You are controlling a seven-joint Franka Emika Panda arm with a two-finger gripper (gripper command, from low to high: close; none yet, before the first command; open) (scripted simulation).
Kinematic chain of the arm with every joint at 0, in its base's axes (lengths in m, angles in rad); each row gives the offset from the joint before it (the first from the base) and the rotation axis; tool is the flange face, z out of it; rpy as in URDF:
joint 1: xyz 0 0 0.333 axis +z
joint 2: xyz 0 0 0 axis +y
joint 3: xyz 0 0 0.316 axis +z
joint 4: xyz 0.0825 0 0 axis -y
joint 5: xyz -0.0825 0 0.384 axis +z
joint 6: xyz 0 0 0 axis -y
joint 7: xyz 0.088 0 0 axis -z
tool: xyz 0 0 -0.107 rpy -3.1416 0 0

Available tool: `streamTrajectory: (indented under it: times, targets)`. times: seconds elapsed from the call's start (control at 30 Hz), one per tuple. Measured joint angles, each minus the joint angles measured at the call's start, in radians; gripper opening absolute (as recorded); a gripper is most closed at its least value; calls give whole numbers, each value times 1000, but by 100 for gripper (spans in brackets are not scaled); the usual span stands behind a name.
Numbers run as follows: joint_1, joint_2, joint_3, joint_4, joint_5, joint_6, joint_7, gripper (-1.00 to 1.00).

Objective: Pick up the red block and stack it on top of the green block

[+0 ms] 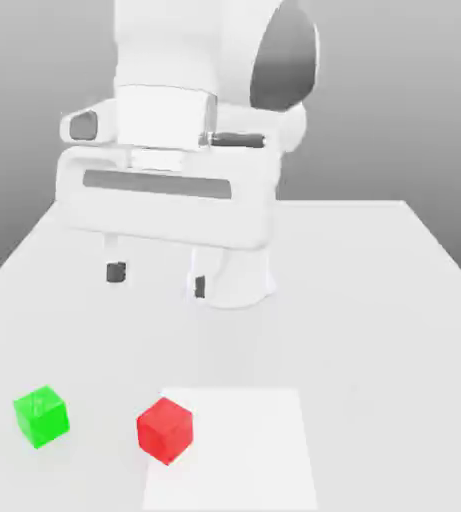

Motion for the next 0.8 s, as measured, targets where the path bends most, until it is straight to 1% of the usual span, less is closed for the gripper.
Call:
streamTrajectory:
  times: [0.2,0.37,0.4,0.63,0.8]
  targets:
    - [-35,216,-13,-89,31,117,79,0]
    - [-32,397,-16,-77,37,263,87,0]
    - [-31,431,-17,-73,37,292,88,-100]
    - [-32,439,-16,-72,35,299,90,-100]
    - [-32,284,-16,-95,38,168,88,-100]
